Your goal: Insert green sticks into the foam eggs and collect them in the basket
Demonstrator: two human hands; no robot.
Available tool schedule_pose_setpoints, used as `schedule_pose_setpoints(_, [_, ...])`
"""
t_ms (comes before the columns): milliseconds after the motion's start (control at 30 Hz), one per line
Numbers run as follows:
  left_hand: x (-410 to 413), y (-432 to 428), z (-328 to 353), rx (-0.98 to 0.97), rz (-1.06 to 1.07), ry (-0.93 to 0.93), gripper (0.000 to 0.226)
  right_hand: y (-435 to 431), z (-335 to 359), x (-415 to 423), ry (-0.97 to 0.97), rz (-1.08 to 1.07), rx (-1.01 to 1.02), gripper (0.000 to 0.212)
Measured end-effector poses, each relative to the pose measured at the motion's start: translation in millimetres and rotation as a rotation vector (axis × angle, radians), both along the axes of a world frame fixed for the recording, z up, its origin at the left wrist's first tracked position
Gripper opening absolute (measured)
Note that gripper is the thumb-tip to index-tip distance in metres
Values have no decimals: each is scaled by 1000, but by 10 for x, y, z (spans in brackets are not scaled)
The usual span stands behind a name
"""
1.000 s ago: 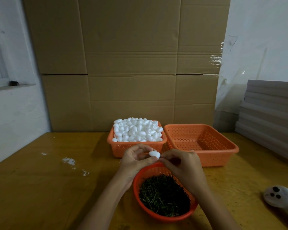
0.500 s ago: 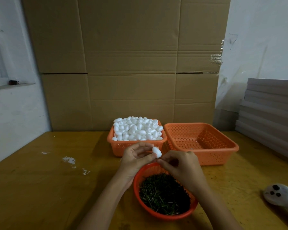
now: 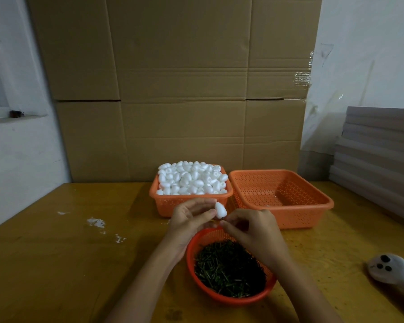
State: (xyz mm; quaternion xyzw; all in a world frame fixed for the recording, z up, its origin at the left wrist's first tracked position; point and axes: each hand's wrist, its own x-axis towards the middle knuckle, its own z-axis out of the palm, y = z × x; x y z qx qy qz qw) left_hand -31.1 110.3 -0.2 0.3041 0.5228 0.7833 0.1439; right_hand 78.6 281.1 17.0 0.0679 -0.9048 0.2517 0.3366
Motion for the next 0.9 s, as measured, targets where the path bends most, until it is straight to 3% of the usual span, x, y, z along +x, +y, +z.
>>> schedule_pose_setpoints(233, [27,7,21,-11,25,-12,45,-5,-3,-5,9,13,3,8])
schedule_pose_setpoints(600, [50,16,41,22,29,-23,27,4,-1,-10,8,7,3,6])
schedule_pose_setpoints(900, [66,1,44,-19,47,33,40,18,-17,-19,-24,13,36,5])
